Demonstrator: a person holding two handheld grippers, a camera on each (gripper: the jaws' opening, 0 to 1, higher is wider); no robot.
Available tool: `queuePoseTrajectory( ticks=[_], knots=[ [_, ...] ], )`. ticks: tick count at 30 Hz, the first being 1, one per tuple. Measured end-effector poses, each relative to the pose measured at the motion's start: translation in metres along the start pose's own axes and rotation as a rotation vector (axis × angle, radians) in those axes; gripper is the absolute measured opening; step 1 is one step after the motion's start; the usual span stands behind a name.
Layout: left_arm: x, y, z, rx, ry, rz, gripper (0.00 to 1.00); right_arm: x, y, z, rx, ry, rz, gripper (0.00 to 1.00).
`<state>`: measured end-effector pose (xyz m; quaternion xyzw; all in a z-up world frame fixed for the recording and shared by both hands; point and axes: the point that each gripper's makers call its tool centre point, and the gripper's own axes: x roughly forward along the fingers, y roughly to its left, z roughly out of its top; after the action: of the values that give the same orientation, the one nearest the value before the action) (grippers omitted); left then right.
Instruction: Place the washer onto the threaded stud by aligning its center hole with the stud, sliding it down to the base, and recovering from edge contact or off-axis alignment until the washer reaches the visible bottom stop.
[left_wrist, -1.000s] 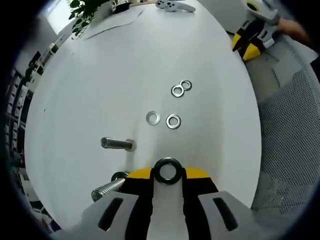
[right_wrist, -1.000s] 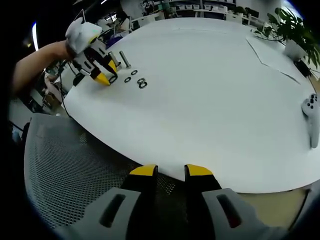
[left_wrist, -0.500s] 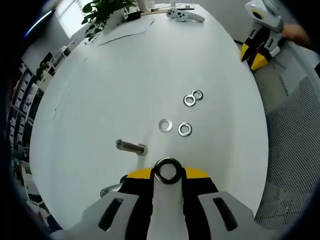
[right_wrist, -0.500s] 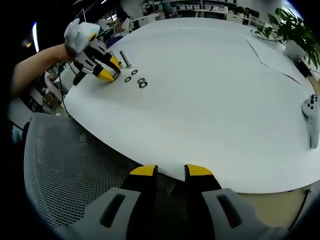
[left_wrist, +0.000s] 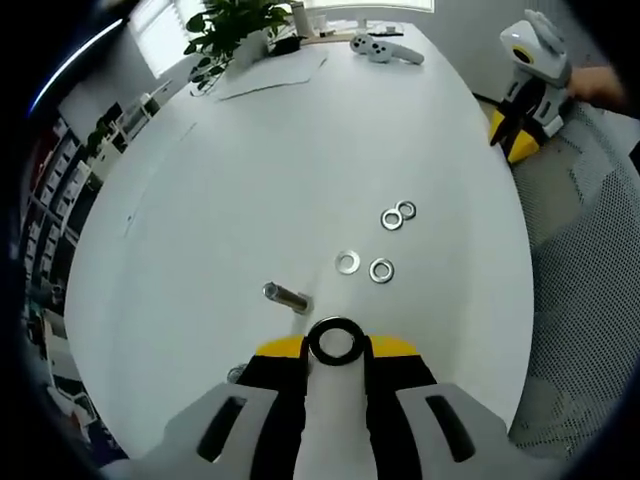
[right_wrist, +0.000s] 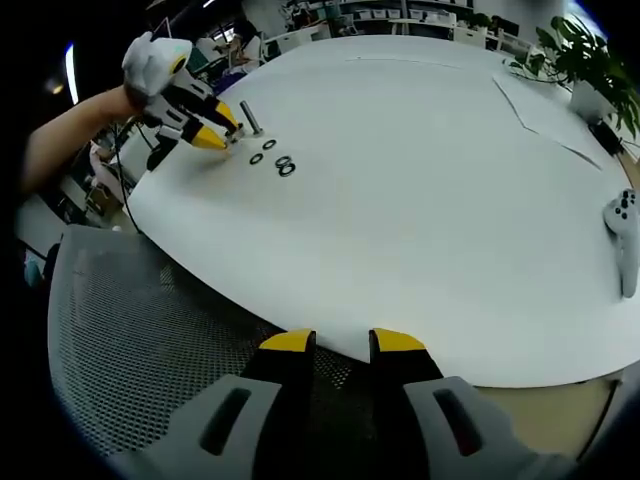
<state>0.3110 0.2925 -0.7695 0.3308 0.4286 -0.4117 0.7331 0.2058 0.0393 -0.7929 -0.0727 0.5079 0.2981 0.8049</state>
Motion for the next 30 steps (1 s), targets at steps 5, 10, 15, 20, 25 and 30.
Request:
queuePoseTrajectory(
  ticks=[5, 10, 15, 20, 25, 30],
  knots=[
    [-0.011, 0.000, 0.006, 0.000, -0.029, 0.013, 0.19, 0.000, 0.000, 0.000, 0.000, 0.000, 0.000, 0.24],
    [-0.023, 0.001, 0.009, 0.013, -0.042, 0.032, 0.19, 0.000, 0.000, 0.000, 0.001, 0.000, -0.001, 0.24],
    [-0.037, 0.004, 0.010, 0.009, -0.051, 0.054, 0.19, 0.000, 0.000, 0.000, 0.000, 0.000, -0.001, 0.24],
    [-0.048, 0.009, 0.008, 0.009, -0.052, 0.077, 0.19, 0.000, 0.000, 0.000, -0.004, 0.001, -0.001, 0.24],
    [-0.057, 0.012, 0.005, 0.000, -0.062, 0.085, 0.19, 0.000, 0.000, 0.000, -0.003, 0.001, -0.001, 0.24],
    [-0.061, 0.015, 0.003, -0.002, -0.054, 0.093, 0.19, 0.000, 0.001, 0.000, -0.003, 0.001, -0.001, 0.24]
  ],
)
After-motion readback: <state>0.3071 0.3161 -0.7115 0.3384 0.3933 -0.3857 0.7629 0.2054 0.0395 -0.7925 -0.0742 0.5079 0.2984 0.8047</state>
